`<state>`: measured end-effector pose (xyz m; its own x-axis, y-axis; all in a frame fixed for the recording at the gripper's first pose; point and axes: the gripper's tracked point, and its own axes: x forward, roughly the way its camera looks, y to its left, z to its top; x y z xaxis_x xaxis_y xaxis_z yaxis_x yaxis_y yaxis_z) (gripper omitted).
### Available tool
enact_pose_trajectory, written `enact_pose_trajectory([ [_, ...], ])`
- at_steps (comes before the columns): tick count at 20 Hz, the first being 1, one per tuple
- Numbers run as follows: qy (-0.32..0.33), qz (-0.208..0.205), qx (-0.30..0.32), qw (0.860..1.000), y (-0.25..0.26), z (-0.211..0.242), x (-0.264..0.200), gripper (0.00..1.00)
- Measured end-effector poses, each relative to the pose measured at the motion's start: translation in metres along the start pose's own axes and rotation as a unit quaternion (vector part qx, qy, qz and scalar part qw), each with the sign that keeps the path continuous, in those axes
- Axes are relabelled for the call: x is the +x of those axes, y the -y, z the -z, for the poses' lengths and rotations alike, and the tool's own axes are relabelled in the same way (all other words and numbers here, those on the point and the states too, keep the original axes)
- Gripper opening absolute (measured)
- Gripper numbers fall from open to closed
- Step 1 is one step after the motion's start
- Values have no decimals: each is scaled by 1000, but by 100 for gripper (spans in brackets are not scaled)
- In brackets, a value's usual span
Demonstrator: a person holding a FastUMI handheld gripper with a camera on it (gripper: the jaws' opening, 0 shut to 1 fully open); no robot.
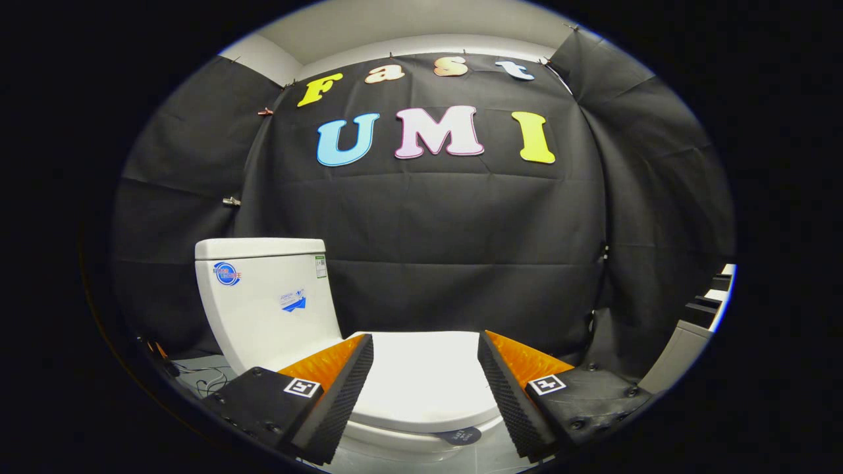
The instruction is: Open the toilet lid.
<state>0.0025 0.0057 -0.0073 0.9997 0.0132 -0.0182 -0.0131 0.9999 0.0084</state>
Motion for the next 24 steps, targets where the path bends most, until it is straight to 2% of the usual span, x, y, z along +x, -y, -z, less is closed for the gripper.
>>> enact_pose_trajectory([
  [24, -30, 8, 10, 999, 12, 19, 1, 99],
])
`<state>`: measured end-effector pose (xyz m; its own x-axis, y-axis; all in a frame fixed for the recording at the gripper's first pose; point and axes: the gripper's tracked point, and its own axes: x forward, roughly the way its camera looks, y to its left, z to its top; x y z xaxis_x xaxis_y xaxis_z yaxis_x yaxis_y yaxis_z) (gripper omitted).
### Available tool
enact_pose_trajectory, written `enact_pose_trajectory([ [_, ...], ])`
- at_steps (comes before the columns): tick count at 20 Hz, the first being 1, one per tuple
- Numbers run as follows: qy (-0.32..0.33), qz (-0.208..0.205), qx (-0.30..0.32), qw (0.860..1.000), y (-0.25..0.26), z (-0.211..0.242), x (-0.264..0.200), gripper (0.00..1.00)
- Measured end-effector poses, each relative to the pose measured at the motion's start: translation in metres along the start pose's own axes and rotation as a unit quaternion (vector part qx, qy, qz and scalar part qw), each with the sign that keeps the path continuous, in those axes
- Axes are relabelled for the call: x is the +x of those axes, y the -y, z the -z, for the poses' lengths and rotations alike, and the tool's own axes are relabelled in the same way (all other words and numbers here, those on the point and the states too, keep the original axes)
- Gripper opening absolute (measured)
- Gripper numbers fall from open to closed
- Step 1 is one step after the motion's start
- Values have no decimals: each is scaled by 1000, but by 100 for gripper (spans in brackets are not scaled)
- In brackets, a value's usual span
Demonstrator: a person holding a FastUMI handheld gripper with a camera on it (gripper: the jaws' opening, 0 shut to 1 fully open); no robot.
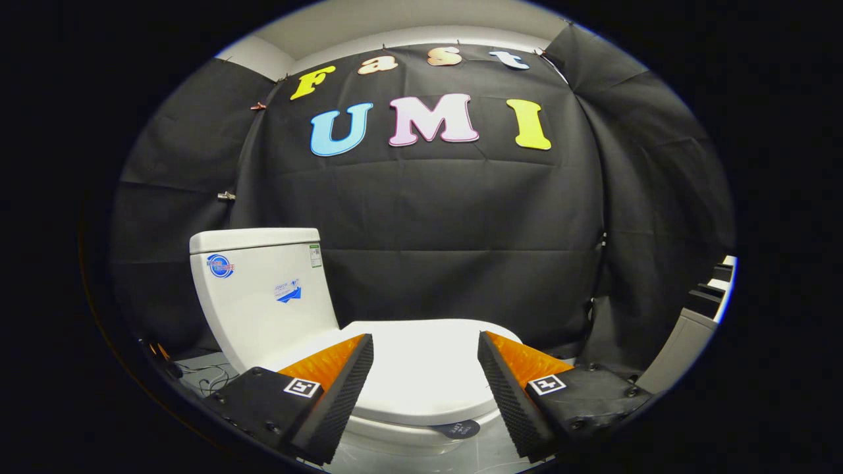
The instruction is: Open the toilet lid.
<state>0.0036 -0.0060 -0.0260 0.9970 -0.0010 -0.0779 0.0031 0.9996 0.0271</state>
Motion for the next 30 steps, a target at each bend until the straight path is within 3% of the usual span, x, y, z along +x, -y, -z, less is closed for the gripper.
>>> enact_pose_trajectory([
  [18, -117, 31, 63, 991, 35, 70, 8, 98],
  [26, -214, 75, 157, 961, 65, 125, 1, 98],
  [30, -240, 85, 174, 951, 70, 144, -1, 98],
])
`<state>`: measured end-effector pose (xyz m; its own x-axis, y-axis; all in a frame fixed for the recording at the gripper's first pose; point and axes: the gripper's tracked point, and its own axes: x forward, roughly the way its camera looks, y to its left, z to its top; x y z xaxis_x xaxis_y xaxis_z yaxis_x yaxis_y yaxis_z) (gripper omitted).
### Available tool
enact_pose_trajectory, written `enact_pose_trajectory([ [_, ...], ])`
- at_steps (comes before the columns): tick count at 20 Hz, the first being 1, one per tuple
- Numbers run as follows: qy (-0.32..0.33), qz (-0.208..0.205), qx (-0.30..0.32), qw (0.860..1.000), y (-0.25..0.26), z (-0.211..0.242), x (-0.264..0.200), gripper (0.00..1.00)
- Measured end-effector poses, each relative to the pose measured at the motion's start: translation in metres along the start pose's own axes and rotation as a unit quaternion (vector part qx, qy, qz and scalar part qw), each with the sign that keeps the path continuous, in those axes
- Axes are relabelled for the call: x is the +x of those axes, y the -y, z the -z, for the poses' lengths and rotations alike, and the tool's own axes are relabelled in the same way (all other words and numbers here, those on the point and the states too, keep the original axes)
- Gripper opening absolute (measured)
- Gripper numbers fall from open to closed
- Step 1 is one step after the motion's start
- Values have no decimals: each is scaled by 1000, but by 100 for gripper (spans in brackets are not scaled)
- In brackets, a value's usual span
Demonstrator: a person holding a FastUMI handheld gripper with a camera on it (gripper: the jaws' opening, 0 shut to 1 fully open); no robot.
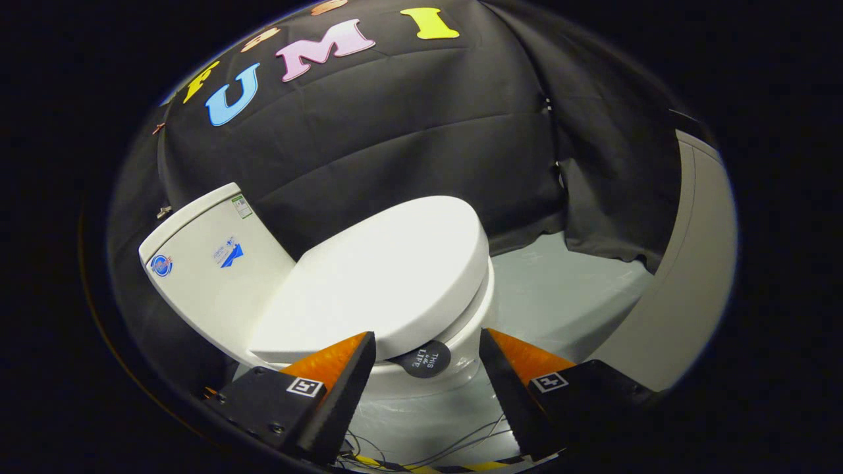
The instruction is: Open the toilet lid.
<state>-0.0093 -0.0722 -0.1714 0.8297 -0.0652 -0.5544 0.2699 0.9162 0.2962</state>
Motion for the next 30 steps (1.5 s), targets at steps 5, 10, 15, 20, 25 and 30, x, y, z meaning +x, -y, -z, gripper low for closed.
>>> enact_pose_trajectory([
  [5, -38, 0, 38, 999, 12, 22, 4, 99],
  [10, -56, 3, 86, 995, 22, 33, 10, 98],
  [15, -68, -11, 141, 988, 26, 39, 13, 99],
  [20, -74, -42, 230, 969, 19, 40, 17, 93],
  [25, -77, -74, 279, 954, 5, 40, 20, 66],
  [30, -69, -97, 290, 949, -2, 36, 27, 35],
])
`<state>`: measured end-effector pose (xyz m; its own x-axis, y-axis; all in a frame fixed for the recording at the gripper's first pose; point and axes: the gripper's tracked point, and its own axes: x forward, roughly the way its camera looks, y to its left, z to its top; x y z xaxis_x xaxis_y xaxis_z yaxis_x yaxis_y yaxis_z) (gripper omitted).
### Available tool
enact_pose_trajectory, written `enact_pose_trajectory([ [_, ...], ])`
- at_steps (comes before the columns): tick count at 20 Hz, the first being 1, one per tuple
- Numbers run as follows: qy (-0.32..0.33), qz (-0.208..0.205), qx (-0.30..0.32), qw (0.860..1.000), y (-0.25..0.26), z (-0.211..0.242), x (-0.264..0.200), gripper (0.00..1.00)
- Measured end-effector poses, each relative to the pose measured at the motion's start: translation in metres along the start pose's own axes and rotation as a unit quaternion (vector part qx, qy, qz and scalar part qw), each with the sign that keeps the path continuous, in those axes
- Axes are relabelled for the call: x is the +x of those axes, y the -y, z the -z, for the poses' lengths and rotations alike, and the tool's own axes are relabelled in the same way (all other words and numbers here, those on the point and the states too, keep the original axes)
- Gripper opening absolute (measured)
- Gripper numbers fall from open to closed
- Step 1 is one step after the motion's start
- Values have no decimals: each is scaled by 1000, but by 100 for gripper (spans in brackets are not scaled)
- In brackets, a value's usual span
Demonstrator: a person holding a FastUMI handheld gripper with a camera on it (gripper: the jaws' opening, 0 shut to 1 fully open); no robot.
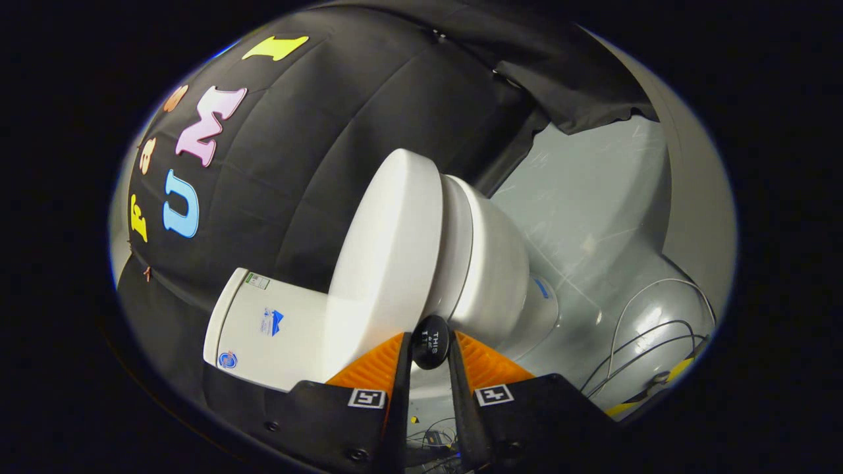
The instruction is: Open the toilet lid.
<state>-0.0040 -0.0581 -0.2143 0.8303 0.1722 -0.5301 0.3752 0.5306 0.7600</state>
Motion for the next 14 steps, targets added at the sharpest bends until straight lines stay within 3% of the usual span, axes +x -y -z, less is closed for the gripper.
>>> enact_pose_trajectory([
  [3, -2, -9, 20, 1000, -3, -2, 1, 35],
  [6, 1, -1, -14, 1000, 0, -4, 4, 35],
  [7, 2, 2, -1, 1000, -2, -17, -6, 35],
  [8, -3, -2, 9, 1000, -3, -8, 1, 16],
  [14, -13, -14, 37, 999, -1, -3, 7, 16],
])
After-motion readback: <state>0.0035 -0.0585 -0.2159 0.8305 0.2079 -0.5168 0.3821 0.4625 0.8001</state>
